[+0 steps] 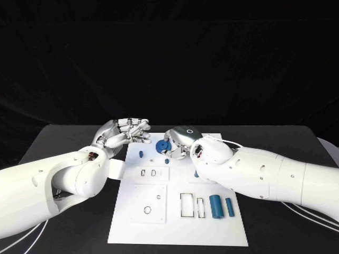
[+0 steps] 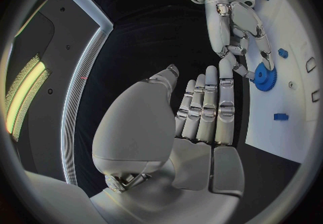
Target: Assemble the parts on the task board
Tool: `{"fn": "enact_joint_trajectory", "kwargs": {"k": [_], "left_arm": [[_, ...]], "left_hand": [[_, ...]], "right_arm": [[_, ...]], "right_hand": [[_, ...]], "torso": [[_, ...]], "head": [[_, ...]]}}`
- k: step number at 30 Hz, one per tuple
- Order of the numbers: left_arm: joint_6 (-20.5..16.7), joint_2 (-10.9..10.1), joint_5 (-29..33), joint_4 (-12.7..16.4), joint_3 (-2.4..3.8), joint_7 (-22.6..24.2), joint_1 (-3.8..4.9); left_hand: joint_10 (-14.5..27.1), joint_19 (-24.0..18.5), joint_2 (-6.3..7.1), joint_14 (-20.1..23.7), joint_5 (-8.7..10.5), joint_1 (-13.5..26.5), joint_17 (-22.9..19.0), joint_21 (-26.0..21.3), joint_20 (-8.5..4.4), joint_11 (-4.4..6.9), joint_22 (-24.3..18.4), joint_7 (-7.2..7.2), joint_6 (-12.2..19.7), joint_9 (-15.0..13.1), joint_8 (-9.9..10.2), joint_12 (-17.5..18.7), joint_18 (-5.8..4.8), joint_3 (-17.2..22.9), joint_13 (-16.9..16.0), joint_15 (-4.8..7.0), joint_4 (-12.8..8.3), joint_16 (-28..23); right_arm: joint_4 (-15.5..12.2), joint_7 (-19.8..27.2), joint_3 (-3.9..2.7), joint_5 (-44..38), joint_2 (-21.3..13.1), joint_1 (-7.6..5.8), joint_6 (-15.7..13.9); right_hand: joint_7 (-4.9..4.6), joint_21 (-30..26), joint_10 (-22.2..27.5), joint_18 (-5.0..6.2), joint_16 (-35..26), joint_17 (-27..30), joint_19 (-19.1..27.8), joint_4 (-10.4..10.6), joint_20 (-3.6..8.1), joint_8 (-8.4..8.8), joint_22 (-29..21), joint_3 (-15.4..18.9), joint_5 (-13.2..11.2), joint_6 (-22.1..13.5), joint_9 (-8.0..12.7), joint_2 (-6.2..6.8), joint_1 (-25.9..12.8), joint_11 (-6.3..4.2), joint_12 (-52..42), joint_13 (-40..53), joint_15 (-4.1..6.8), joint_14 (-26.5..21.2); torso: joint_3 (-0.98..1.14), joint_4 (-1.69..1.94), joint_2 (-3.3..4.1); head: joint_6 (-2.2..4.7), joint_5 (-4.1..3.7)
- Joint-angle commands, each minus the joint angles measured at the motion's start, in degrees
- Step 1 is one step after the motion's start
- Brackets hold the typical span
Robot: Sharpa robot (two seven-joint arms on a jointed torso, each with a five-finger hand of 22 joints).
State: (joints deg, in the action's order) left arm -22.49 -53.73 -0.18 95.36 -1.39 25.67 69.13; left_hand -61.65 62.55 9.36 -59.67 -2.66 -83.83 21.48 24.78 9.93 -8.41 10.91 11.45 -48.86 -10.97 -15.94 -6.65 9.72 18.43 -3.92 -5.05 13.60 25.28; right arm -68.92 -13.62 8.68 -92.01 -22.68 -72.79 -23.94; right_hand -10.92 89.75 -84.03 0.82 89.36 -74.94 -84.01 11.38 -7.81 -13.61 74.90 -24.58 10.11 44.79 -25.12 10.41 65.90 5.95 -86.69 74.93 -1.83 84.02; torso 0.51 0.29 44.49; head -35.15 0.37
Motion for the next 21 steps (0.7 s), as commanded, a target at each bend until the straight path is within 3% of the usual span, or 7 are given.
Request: {"fn": "enact_joint_trajectory", "kwargs": {"k": [1, 14, 21], "left_arm": [[0.5, 0.0, 0.2, 0.2, 0.04, 0.4, 0.08], [0.4, -0.1, 0.2, 0.1, 0.04, 0.4, 0.08], [0.5, 0.0, 0.2, -0.1, 0.04, 0.4, 0.08]], "left_hand": [[-0.4, -0.5, -0.14, 0.5, -0.19, 0.5, 0.1, 0.2, 0.08, 0.03, 0.1, 0.14, 0.0, -0.1, 0.2, 0.2, 0.56, 0.4, -0.1, -0.05, 0.1, 0.4], [-0.4, -0.5, -0.13, 0.6, -0.19, 0.5, 0.1, 0.2, 0.08, 0.01, 0.1, 0.18, 0.1, -0.1, 0.2, 0.3, 0.56, 0.4, 0.0, -0.05, 0.1, 0.4], [-0.4, -0.5, -0.13, 0.6, -0.19, 0.5, 0.1, 0.2, 0.08, 0.01, 0.1, 0.18, 0.1, -0.1, 0.2, 0.3, 0.56, 0.4, 0.0, -0.05, 0.1, 0.4]], "right_arm": [[0.1, -0.4, 0.10, 0.8, -0.2, 0.13, 2.4], [-1.2, -1.8, 0.10, 0.8, -2.1, -0.12, 0.6], [-5.5, -0.7, -0.06, 1.5, -6.1, -1.02, -5.7]], "right_hand": [[0.08, 0.3, -2.2, -0.82, 0.3, -13.2, -6.0, 0.5, -0.35, 0.26, 15.1, 0.0, 0.5, 0.3, -0.1, -0.15, -0.5, 0.17, -0.3, 11.0, -0.18, 5.6], [0.14, 0.3, -2.3, -0.82, 0.3, -13.3, -6.0, 1.1, -0.30, 0.52, 15.1, 0.0, 1.7, 0.6, -0.2, -0.66, -0.8, 0.12, -0.3, 11.1, -0.12, 5.6], [0.25, 0.3, -2.6, -0.82, 0.3, -13.5, -6.0, 0.7, -0.22, 0.63, 15.1, -0.4, 2.8, 1.1, -0.3, -0.70, 0.0, 0.00, -0.6, 11.4, -0.03, 5.6]], "torso": [[0.00, 0.07, 0.01], [-0.02, 0.00, -0.07], [-0.05, 0.00, -0.17]], "head": [[0.06, -0.15], [0.11, -0.32], [0.34, -0.57]]}}
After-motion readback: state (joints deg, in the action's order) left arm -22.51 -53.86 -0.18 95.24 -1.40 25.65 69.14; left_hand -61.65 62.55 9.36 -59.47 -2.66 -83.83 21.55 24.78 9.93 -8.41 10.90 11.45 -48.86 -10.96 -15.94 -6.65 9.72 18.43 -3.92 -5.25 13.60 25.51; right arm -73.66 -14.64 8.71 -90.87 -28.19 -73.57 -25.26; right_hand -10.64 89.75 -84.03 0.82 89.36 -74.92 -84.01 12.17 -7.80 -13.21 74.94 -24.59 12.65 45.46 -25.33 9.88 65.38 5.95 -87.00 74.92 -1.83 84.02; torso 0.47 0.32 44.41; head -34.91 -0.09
